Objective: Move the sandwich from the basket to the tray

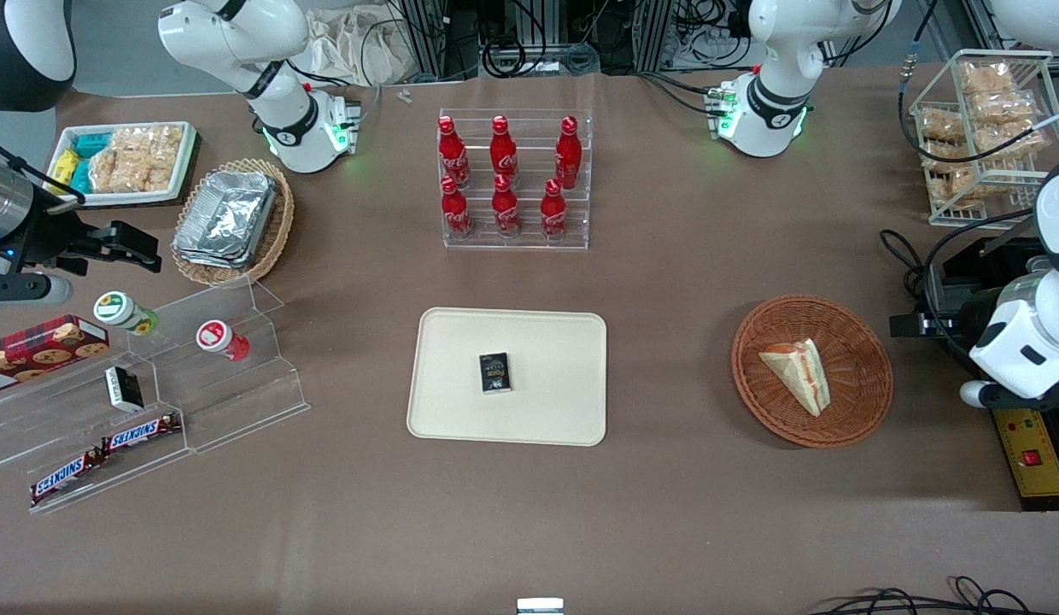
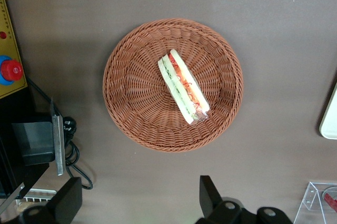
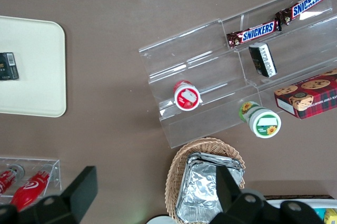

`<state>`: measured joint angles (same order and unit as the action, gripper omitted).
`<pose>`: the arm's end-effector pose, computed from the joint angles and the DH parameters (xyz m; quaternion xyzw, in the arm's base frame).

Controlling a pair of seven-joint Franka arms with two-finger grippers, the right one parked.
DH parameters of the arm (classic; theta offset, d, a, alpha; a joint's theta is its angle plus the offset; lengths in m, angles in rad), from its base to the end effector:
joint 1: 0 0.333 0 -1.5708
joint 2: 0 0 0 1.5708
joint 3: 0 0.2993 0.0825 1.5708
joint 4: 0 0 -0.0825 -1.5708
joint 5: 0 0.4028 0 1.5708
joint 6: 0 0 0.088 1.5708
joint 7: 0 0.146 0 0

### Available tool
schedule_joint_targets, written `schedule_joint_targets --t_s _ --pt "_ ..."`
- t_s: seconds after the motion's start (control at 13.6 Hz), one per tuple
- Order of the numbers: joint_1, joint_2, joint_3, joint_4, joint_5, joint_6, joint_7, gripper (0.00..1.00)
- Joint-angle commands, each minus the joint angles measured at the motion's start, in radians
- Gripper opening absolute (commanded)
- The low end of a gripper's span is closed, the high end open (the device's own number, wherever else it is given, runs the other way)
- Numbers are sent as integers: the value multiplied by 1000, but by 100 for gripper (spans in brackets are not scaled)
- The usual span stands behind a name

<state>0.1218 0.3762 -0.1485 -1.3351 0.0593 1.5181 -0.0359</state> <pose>0.6552 0.0044 0.4482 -0.9955 -0.0059 0.0944 0.0050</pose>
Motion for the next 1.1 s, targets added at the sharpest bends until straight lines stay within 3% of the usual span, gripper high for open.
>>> schedule_joint_targets --t_s 0.0,1.03 --pt "5 -2 -6 2 17 -6 -16 100" --pt "-4 -8 -8 -6 16 -13 -7 100"
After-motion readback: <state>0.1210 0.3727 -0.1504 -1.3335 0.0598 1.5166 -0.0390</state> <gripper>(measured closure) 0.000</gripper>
